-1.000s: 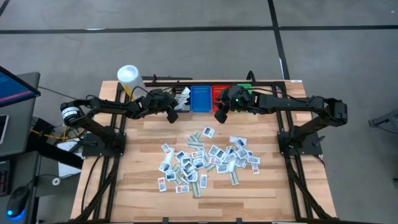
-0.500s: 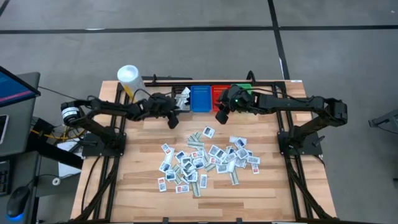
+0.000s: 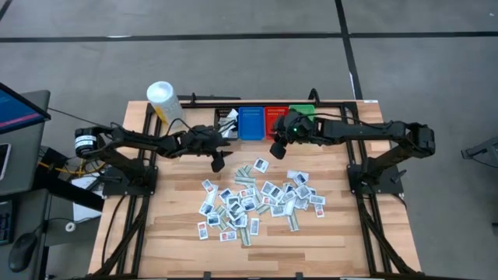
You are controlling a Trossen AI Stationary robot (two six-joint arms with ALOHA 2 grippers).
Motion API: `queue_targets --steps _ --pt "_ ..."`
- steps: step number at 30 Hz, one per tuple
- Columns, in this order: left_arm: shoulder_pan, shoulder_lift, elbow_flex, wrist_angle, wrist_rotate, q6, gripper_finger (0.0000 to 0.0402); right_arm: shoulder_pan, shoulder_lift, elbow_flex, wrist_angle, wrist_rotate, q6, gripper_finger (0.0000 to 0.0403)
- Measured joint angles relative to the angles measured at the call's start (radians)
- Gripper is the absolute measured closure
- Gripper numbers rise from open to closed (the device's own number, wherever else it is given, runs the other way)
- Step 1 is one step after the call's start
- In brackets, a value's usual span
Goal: Pick & Place First Aid Supplies
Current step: Put the green bandage pack in the black bin
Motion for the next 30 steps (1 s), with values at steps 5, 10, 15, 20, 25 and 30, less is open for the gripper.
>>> queue_targets --steps 5,10,15,20,25,30 --pt "-0.035 -0.108 0.0 -0.01 0.0 -0.138 0.0224 0.036 0.0 0.0 0.003 0.0 0.0 0.0312" --pt "-0.079 -0.257 0.0 -0.018 0.0 -0.228 0.0225 0.08 0.0 0.0 0.0 -0.018 0.001 0.0312" --pt "-0.142 -0.374 0.0 -0.018 0.0 -0.244 0.0225 0.126 0.0 0.0 -0.06 -0.159 -0.013 0.0312" --pt "-0.223 -0.451 0.0 -0.021 0.0 -0.299 0.0225 0.176 0.0 0.0 -0.052 -0.235 -0.116 0.0312" --pt "-0.306 -0.494 0.0 -0.022 0.0 -0.301 0.0225 0.187 0.021 0.0 0.058 -0.238 -0.181 0.0312" --pt "-0.352 -0.509 0.0 -0.02 0.0 -0.326 0.0225 0.167 0.109 0.032 0.062 -0.309 -0.203 0.0312"
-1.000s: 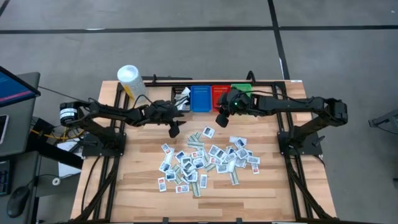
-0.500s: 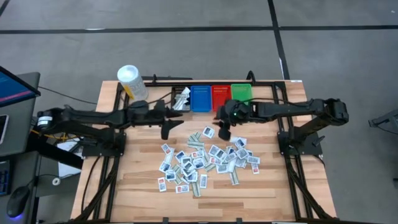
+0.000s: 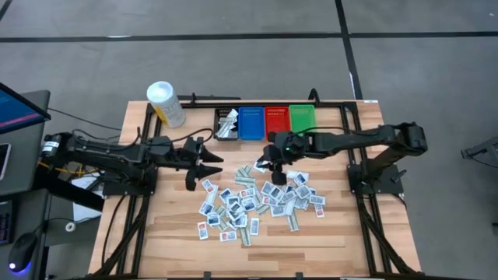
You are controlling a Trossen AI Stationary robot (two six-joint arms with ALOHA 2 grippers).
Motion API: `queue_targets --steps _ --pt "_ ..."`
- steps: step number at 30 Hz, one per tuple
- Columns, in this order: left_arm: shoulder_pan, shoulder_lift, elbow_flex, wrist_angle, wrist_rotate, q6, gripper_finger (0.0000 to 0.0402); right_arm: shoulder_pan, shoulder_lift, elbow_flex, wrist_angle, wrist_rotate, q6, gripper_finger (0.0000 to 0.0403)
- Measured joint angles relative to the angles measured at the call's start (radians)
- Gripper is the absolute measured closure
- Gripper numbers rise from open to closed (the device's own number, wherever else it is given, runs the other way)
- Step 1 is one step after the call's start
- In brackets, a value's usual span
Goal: Pick & Place First Aid Supplies
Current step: Put the green bandage pack in the black bin
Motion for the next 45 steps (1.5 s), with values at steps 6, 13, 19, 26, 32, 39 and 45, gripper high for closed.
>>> queue_targets --steps 6,13,19,26,32,39,45 --pt "-0.016 0.002 0.0 -0.004 -0.001 -0.001 0.0225 -0.01 0.165 0.144 -0.042 -0.006 -0.077 0.0312" --pt "-0.016 0.002 0.0 -0.004 -0.007 0.0 0.0225 -0.029 0.331 0.301 -0.171 -0.007 -0.215 0.0312" --pt "-0.016 0.002 0.0 -0.002 -0.031 0.0 0.0225 -0.035 0.411 0.323 -0.199 -0.006 -0.331 0.0312" --pt "-0.014 0.002 0.0 0.015 -0.113 0.003 0.0225 -0.035 0.473 0.323 -0.177 -0.033 -0.389 0.0312" --pt "-0.014 0.002 0.0 0.023 -0.136 0.003 0.0225 -0.041 0.497 0.322 -0.168 -0.034 -0.401 0.0312" --pt "-0.013 0.003 0.0 0.035 -0.146 0.003 0.0225 -0.057 0.497 0.323 -0.141 -0.032 -0.471 0.0312" --pt "-0.013 0.003 0.0 0.035 -0.148 0.003 0.0225 -0.061 0.497 0.323 -0.141 -0.032 -0.478 0.0312"
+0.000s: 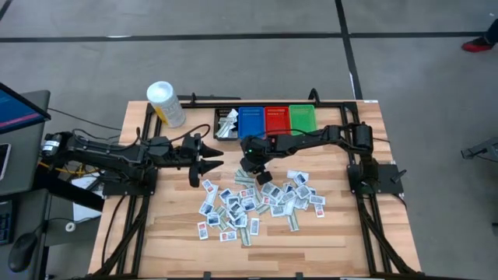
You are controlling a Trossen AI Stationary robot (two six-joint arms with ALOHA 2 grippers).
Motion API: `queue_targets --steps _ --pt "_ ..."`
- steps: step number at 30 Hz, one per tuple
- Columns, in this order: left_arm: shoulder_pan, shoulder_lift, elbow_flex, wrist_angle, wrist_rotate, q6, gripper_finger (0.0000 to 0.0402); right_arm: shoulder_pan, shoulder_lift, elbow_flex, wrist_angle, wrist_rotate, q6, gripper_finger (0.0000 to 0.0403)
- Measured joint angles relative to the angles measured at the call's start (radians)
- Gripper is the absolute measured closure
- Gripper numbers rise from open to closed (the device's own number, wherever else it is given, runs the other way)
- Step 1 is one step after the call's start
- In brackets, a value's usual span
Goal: Pick & Place First Aid Supplies
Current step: Put the green bandage pack in the black bin
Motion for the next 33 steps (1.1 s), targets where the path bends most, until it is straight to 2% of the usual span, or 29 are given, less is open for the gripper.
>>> queue_targets --steps 9,30,33 --pt "0.0 0.0 0.0 0.0 0.0 0.0 0.0225 0.0 0.0 -0.004 0.006 -0.002 0.0 0.0312" --pt "0.0 0.0 0.0 0.0 0.001 0.0 0.0225 -0.022 -0.004 -0.129 0.133 -0.009 0.0 0.0312" --pt "0.0 0.0 0.0 0.0 0.003 0.0 0.0225 -0.027 -0.005 -0.144 0.15 -0.039 0.001 0.0312"
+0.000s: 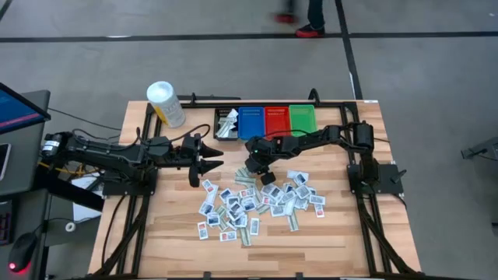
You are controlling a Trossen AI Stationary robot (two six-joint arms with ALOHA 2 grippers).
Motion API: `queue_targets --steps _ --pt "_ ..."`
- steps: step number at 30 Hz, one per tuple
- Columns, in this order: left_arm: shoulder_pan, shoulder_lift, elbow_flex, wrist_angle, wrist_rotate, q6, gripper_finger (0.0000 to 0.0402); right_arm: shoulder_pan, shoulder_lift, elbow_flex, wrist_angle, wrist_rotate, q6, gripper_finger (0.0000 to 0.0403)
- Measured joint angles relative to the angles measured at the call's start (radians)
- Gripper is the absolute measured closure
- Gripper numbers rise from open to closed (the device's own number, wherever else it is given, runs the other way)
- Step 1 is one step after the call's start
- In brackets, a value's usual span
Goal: Pick & Place First Aid Supplies
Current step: Put the green bandage pack in the black bin
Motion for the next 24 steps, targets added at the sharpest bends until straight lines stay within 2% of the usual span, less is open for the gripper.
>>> queue_targets --steps 9,17,24 --pt "0.0 0.0 0.0 0.0 0.024 0.0 0.0225 -0.02 0.0 -0.009 0.0 -0.045 0.084 0.0312" --pt "0.0 0.0 0.0 0.0 0.026 0.0 0.0225 -0.03 0.001 -0.009 -0.004 -0.026 0.158 0.0301" --pt "0.0 0.0 0.0 0.005 0.051 -0.003 0.0225 -0.029 -0.001 -0.034 -0.011 -0.015 0.17 0.0324"
